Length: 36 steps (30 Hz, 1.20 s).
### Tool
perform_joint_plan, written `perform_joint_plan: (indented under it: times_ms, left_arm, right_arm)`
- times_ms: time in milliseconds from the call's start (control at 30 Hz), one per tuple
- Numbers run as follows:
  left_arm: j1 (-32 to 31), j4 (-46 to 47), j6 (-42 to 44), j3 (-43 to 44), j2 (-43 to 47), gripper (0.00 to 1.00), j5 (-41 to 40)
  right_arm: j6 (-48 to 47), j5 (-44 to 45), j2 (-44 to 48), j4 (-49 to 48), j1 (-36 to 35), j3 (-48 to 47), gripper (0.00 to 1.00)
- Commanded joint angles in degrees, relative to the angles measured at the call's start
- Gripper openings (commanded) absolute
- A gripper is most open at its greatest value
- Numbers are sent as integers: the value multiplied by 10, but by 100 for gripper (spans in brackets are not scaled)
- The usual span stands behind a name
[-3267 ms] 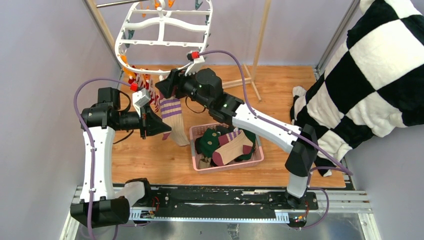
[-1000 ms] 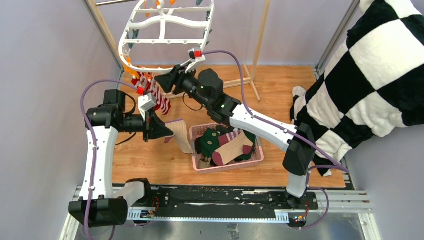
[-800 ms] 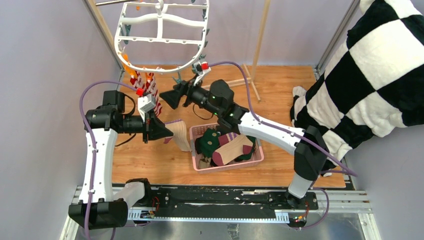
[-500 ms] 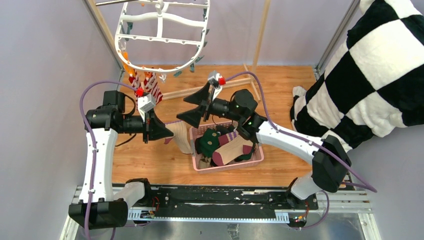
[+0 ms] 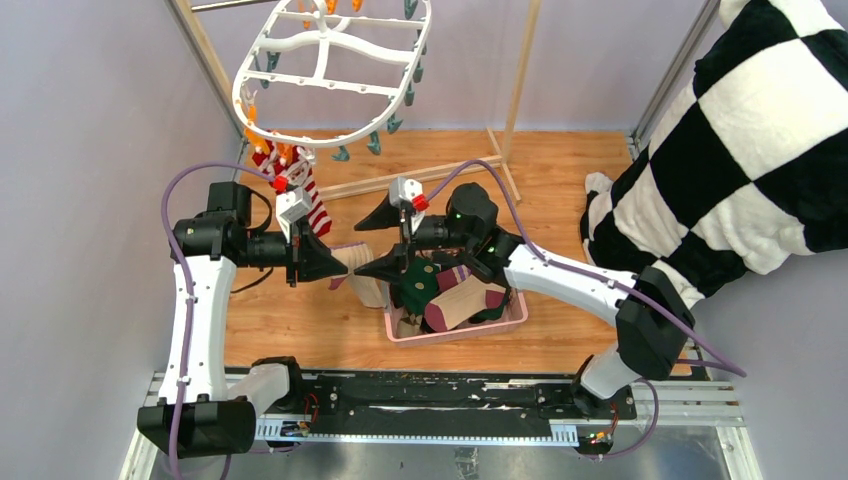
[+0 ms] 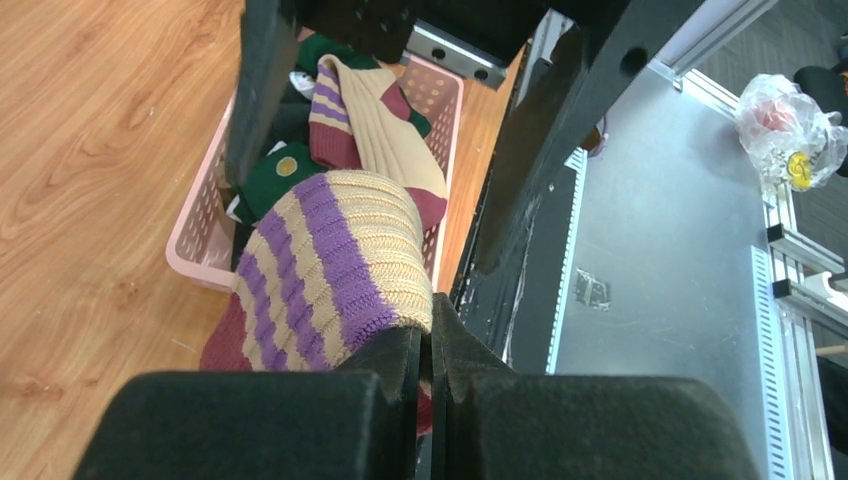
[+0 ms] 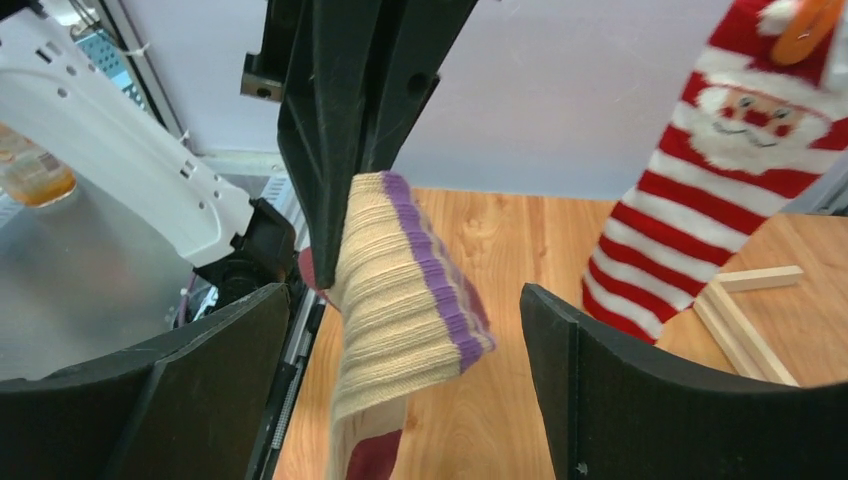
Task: Remove the socks clipped to the hanger
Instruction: Place the sock in the bin.
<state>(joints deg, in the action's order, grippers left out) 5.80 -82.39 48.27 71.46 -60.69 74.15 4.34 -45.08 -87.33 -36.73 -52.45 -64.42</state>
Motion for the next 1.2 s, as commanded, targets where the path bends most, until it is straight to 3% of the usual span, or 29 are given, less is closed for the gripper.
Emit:
perform_joint_plan:
  times_ms: [0, 133, 167, 200, 300, 333, 367, 467, 700, 967, 1167]
  left_arm:
    - [-5, -1, -6, 7, 0, 0, 13]
    - [-5, -1, -9, 17, -3, 0, 14]
    - [-4, -1, -9, 18, -5, 0, 14]
    - [-5, -1, -9, 19, -6, 1, 14]
    - [-4, -1, -13, 23, -9, 23, 9]
    - [-5, -1, -15, 24, -9, 32, 5]
    - [-5, -1, -17, 24, -10, 45, 1]
    - [-4, -1, -19, 23, -16, 97, -18]
    - [1, -1, -39, 40, -49, 100, -93]
    - [4, 2, -76, 75, -46, 100, -175]
    - [4, 18, -143, 94, -62, 100, -261]
  right_arm:
    - [-63, -38, -10, 45, -23, -19, 88]
    - [-81, -36, -5, 73, -33, -12, 69]
    - [-81, -36, -1, 73, -34, -8, 59]
    - [-80, -34, 3, 75, -33, -4, 42]
    - [-79, -16, 18, 100, -34, 4, 6]
    - [-76, -7, 25, 111, -33, 6, 1]
    - [-68, 8, 32, 123, -31, 10, 0]
    - [-16, 29, 53, 145, -15, 33, 0]
    - [69, 116, 160, 211, 44, 146, 0]
    - [131, 337, 284, 406, 113, 234, 0]
    - [170, 479, 291, 525, 137, 248, 0]
